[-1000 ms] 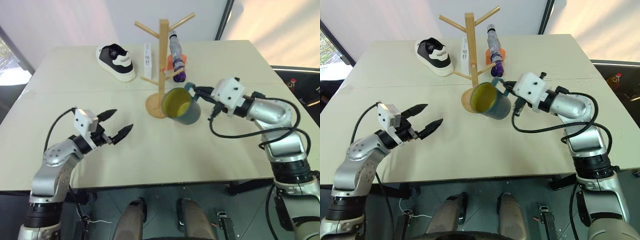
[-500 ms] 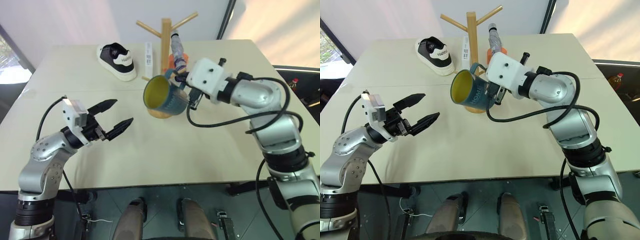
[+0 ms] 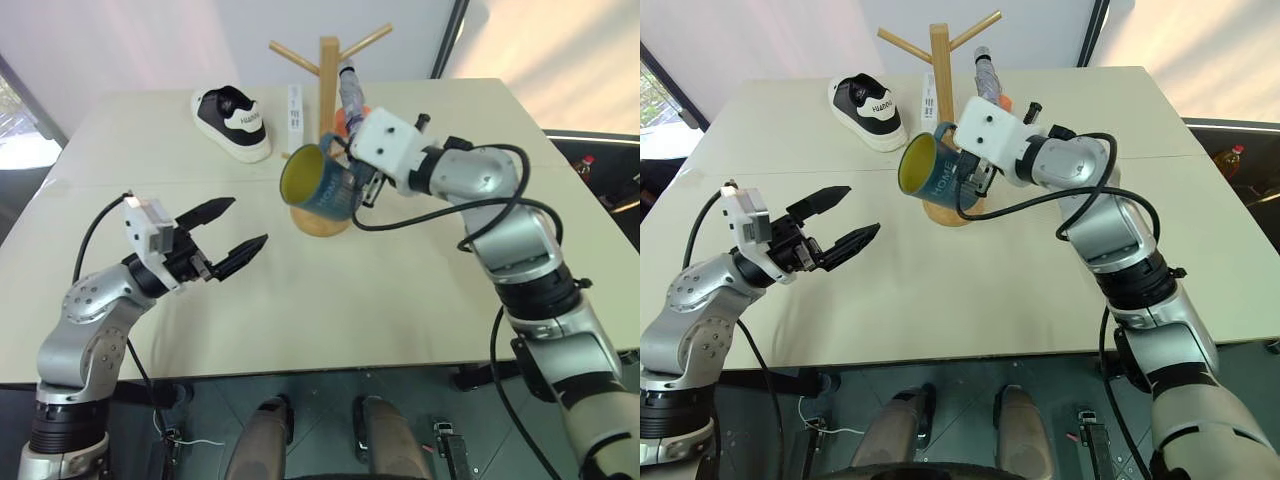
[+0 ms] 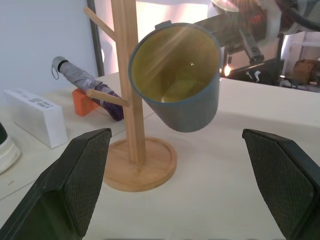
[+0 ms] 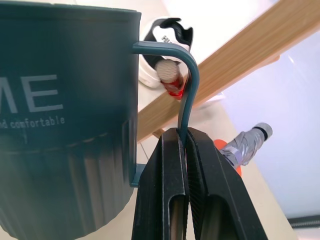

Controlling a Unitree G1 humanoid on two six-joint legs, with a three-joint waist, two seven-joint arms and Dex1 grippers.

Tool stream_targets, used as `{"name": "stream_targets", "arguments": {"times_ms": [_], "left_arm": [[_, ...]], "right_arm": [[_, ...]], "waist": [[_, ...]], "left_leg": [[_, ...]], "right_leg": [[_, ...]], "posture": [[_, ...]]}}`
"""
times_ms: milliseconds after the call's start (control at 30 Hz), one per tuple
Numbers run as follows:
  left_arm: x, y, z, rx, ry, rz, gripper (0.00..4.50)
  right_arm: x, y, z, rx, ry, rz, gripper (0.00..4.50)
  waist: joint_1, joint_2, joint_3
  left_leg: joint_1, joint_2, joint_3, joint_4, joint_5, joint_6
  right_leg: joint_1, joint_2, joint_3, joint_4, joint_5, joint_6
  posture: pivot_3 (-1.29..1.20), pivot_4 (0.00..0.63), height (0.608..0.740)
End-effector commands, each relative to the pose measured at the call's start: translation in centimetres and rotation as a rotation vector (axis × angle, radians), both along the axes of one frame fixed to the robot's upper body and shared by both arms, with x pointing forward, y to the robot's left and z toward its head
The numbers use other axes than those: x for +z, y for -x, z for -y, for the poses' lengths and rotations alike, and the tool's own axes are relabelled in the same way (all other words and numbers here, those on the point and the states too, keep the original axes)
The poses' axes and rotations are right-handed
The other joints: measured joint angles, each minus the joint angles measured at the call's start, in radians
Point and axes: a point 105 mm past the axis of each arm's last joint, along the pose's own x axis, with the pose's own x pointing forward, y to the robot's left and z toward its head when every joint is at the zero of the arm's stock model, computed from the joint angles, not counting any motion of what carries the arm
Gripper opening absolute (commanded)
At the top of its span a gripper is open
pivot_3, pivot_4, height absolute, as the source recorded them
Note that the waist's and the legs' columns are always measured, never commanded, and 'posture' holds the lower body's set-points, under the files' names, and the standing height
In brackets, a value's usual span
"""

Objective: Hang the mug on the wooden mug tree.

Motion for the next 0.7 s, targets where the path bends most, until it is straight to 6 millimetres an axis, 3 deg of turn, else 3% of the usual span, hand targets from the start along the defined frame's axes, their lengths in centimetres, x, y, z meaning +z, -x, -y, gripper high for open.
{"name": "stream_targets", "arguments": {"times_ms": [33, 100, 133, 267, 367, 500, 567, 700], "left_arm": [[1.1, 0.4, 0.3, -0.008, 0.004, 0.051, 4.50], [1.1, 0.4, 0.3, -0.008, 0.003, 0.051, 4.50], [1.1, 0.4, 0.4, -0.007, 0.004, 0.051, 4.50], [1.1, 0.3, 0.3, -0.004, 0.004, 0.053, 4.50], [1.1, 0.3, 0.3, -0.001, 0.002, 0.052, 4.50], [0.8, 0.0, -0.1, 0.033, 0.002, 0.033, 4.50], [0.5, -0.3, -0.6, 0.065, 0.011, 0.013, 4.50], [-1.4, -1.3, -1.9, 0.165, 0.009, -0.046, 4.50]], "right_arm": [[2.1, 0.2, -0.6, 0.013, -0.001, 0.083, 0.08], [1.9, 0.3, -0.9, 0.026, 0.001, 0.074, 0.08], [1.9, 0.3, -0.9, 0.031, -0.001, 0.072, 0.35], [2.6, 0.2, -0.7, 0.015, -0.022, 0.106, 1.95], [3.4, 0.1, 0.1, -0.013, -0.032, 0.152, 3.54], [4.4, 1.2, 3.2, 0.001, -0.090, 0.146, 3.54], [4.2, 1.4, 5.7, -0.023, -0.174, 0.109, 3.54], [1.9, 1.6, 10.3, -0.052, -0.502, -0.050, 3.54]], "waist": [[0.000, 0.000, 0.000], [0.000, 0.000, 0.000], [0.000, 0.000, 0.000], [0.000, 0.000, 0.000], [0.000, 0.000, 0.000], [0.008, 0.000, 0.000], [0.008, -0.001, 0.000], [0.003, -0.001, 0.000]], "left_leg": [[0.000, 0.000, 0.000, 0.000, 0.000, 0.000], [0.000, 0.000, 0.000, 0.000, 0.000, 0.000], [0.000, 0.000, 0.000, 0.000, 0.000, 0.000], [0.000, 0.000, 0.000, 0.000, 0.000, 0.000], [0.000, 0.000, 0.000, 0.000, 0.000, 0.000], [0.000, 0.000, 0.000, 0.000, 0.000, 0.000], [0.000, 0.000, 0.000, 0.000, 0.000, 0.000], [0.000, 0.000, 0.000, 0.000, 0.000, 0.000]], "right_leg": [[0.000, 0.000, 0.000, 0.000, 0.000, 0.000], [0.000, 0.000, 0.000, 0.000, 0.000, 0.000], [0.000, 0.000, 0.000, 0.000, 0.000, 0.000], [0.000, 0.000, 0.000, 0.000, 0.000, 0.000], [0.000, 0.000, 0.000, 0.000, 0.000, 0.000], [0.000, 0.000, 0.000, 0.000, 0.000, 0.000], [0.001, 0.000, 0.000, -0.001, 0.000, 0.001], [0.002, 0.000, 0.000, -0.002, 0.000, 0.001]], "posture": [[0.00, 0.150, 0.740], [0.00, 0.150, 0.740], [0.00, 0.150, 0.740], [0.00, 0.150, 0.740], [0.00, 0.150, 0.740], [0.00, 0.150, 0.740], [0.00, 0.150, 0.740], [0.00, 0.150, 0.740]]}}
